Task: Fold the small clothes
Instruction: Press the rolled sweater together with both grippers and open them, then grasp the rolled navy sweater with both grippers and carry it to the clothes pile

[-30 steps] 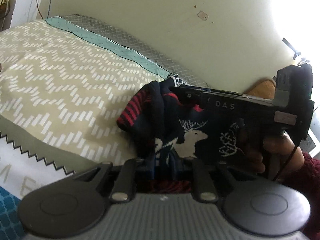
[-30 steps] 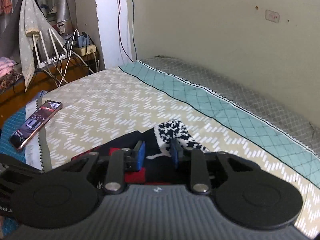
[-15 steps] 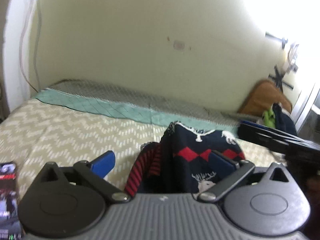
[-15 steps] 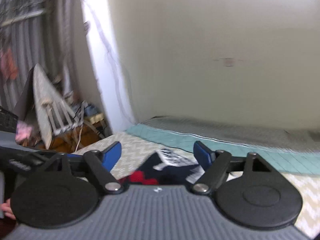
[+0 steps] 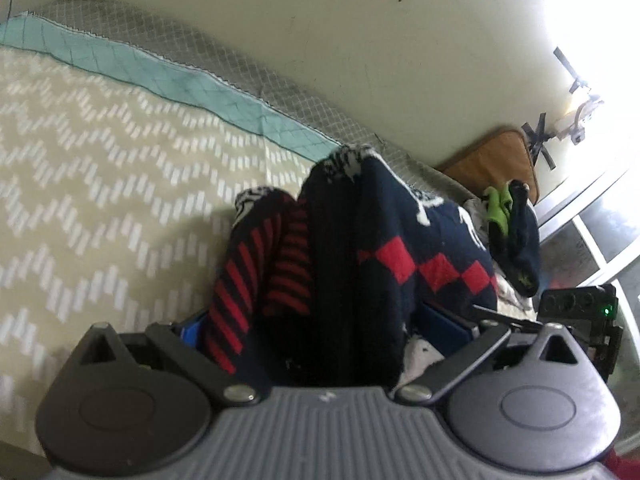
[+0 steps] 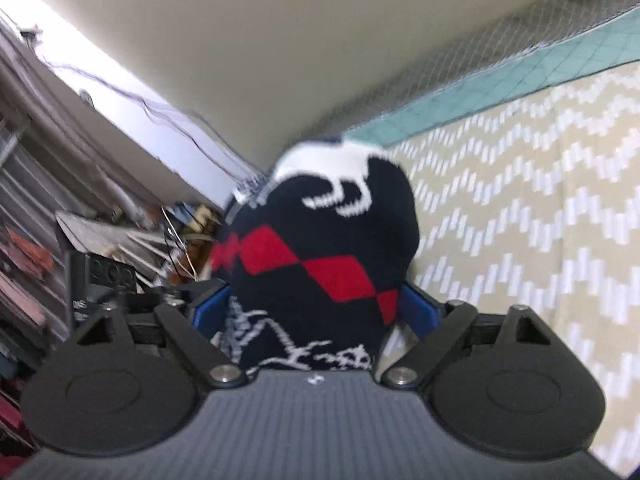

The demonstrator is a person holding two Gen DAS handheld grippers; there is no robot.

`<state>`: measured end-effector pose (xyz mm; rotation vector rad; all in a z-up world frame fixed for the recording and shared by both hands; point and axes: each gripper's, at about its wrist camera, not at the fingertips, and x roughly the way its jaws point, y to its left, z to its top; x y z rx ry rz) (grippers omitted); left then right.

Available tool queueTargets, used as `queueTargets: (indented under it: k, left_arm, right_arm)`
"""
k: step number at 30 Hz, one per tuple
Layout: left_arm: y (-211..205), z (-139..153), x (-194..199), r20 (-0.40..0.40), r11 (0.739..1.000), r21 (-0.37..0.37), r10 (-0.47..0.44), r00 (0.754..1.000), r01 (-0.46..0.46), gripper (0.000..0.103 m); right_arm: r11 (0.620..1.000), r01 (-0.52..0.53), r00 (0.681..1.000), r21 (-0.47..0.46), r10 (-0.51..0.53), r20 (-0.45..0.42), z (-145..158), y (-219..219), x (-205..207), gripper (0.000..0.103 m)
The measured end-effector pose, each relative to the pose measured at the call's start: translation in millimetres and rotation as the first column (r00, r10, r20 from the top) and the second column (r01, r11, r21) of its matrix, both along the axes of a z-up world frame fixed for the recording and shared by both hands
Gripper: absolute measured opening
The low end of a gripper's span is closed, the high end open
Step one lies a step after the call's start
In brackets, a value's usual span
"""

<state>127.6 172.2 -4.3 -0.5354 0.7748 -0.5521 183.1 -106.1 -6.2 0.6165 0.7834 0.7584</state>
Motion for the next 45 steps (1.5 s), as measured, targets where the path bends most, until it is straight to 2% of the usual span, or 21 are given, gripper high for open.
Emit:
queueTargets:
  k: [3,6,8,10,11,13,17,21,24,28,32,34,37,39,40,41,42,43,45]
  left_arm:
    - [2.5,-3.4,-7.7,0.033,1.000,-0.022,0.017,0.999,-0.016,0.103]
    - [-2.1,-2.7,-10.2,0.041,0.999,-0.016,0.045,0.998,-0.045,0.102]
    - [-10.1,-0.4,-14.1,0.054,0.997,0.032,0.066,0.996,-0.068,0.100]
    - [-23.1,2.8,-18.4,0.066,0.993,0.084,0.079,0.995,-0.084,0.091]
    - [-27.5,4.4,-20.3,0.063,0.993,0.084,0.079,0.995,-0.084,0.089]
    - [-34.8,6.8,-22.8,0.050,0.994,0.081,0.066,0.997,-0.070,0.083]
    - [-63.1,19.0,-24.1,0.052,0.995,0.095,0.017,0.999,-0.022,0.077]
    - [-109.2,36.2,-9.9,0.067,0.993,0.099,-0.075,0.995,0.068,0.074]
    - [-154.6,60.2,6.4,0.092,0.983,0.117,-0.153,0.984,0.142,0.074]
    - [-244.9,120.0,38.2,0.195,0.955,0.178,-0.270,0.943,0.237,0.073]
    - [-341.7,184.0,78.6,0.279,0.936,0.188,-0.341,0.897,0.298,0.074]
    - [-384.6,202.5,102.3,0.296,0.934,0.183,-0.351,0.888,0.308,0.074]
    - [-439.3,205.1,145.4,0.293,0.934,0.170,-0.351,0.889,0.313,0.076]
    - [-469.8,185.7,183.5,0.235,0.938,0.168,-0.338,0.912,0.304,0.076]
    - [-484.8,168.9,203.8,0.166,0.939,0.179,-0.322,0.932,0.292,0.074]
    - [-500.9,144.7,225.3,0.072,0.935,0.222,-0.299,0.951,0.277,0.075]
    - [-507.3,127.2,236.7,0.031,0.936,0.225,-0.286,0.958,0.272,0.086]
    - [-504.1,115.4,242.4,0.033,0.952,0.182,-0.257,0.966,0.247,0.093]
    - [-497.7,110.1,242.5,0.051,0.958,0.152,-0.252,0.966,0.242,0.094]
  right_arm:
    - [0.997,-0.016,0.998,-0.071,0.020,0.054,4.4,25.2,6.5,0.098]
    - [0.995,-0.021,0.994,-0.098,0.031,0.101,3.9,36.9,13.0,0.096]
    - [0.995,-0.014,0.995,-0.100,0.024,0.098,3.2,36.1,12.8,0.088]
    - [0.995,-0.004,0.996,-0.104,0.014,0.091,2.0,33.8,10.7,0.080]
    - [0.994,0.000,0.996,-0.106,0.010,0.090,3.0,27.5,8.2,0.076]
    - [0.995,0.007,0.995,-0.104,0.004,0.099,7.6,22.3,4.1,0.072]
    - [0.990,0.050,0.987,-0.134,-0.029,0.158,14.6,4.8,-8.8,0.071]
    - [0.974,0.142,0.965,-0.175,-0.097,0.244,28.4,-33.1,-24.3,0.071]
    - [0.955,0.234,0.939,-0.182,-0.173,0.297,44.5,-79.1,-29.6,0.071]
    - [0.910,0.385,0.871,-0.153,-0.303,0.387,84.6,-160.7,-27.8,0.071]
    - [0.857,0.503,0.800,-0.111,-0.413,0.436,133.3,-251.7,-5.3,0.072]
    - [0.838,0.535,0.784,-0.107,-0.446,0.432,149.4,-295.0,16.3,0.072]
    - [0.831,0.545,0.799,-0.115,-0.472,0.374,152.3,-353.7,63.1,0.073]
    - [0.829,0.543,0.824,-0.132,-0.497,0.272,133.0,-389.4,103.8,0.075]
    - [0.823,0.548,0.834,-0.150,-0.522,0.179,113.9,-402.6,126.4,0.075]
    - [0.814,0.553,0.831,-0.177,-0.552,0.060,84.3,-413.8,151.0,0.075]
    - [0.811,0.561,0.824,-0.169,-0.567,0.012,61.6,-418.7,163.0,0.076]
    - [0.805,0.580,0.813,-0.126,-0.582,0.021,45.5,-420.9,166.7,0.077]
    - [0.796,0.596,0.802,-0.106,-0.594,0.055,42.5,-416.5,167.2,0.079]
